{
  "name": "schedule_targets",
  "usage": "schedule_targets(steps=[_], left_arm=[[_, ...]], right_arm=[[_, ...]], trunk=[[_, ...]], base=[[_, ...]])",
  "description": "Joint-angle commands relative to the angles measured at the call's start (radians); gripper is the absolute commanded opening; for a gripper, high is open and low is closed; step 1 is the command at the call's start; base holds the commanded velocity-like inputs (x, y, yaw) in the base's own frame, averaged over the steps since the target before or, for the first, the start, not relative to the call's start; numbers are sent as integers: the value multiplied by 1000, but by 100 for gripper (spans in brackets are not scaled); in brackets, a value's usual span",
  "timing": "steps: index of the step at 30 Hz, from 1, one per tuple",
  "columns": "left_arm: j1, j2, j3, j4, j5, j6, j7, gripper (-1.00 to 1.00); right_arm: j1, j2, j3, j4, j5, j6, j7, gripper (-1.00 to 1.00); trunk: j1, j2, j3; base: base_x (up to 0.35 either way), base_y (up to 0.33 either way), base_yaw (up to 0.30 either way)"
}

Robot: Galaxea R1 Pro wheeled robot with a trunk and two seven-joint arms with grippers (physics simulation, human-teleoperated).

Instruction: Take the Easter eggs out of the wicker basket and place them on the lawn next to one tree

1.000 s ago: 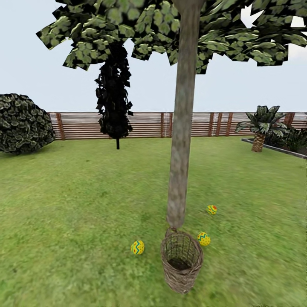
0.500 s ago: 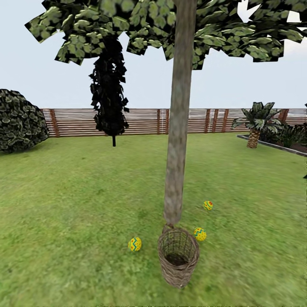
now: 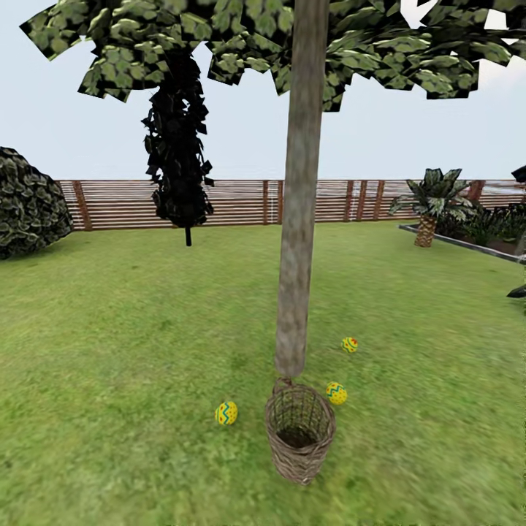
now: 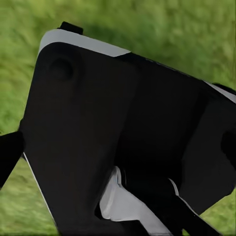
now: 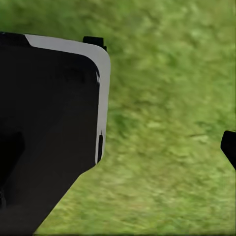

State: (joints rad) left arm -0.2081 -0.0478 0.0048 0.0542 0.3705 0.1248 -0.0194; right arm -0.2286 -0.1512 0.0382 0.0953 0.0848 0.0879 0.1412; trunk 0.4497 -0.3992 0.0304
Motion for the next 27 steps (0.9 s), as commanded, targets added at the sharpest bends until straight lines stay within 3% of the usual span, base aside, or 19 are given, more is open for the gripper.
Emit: schedule_targets(steps=[1, 17, 21, 27], left_arm=[[7, 0, 0, 2, 6, -1, -2, 100], [121, -1, 0, 2, 5, -4, -2, 100], [141, -4, 0, 2, 4, -4, -2, 100], [169, -7, 0, 3, 4, -4, -7, 100]], right_arm=[[4, 2, 3, 1, 9, 1, 1, 100], [103, 12, 4, 1, 10, 1, -17, 100], [131, 30, 4, 1, 10, 0, -17, 100], [145, 37, 3, 1, 10, 1, -17, 100]], trunk=[[0, -1, -2], [0, -1, -28], [0, -1, -34], [0, -1, -44]], base=[[0, 0, -86], [0, 0, -98], [0, 0, -124], [0, 0, -131]])
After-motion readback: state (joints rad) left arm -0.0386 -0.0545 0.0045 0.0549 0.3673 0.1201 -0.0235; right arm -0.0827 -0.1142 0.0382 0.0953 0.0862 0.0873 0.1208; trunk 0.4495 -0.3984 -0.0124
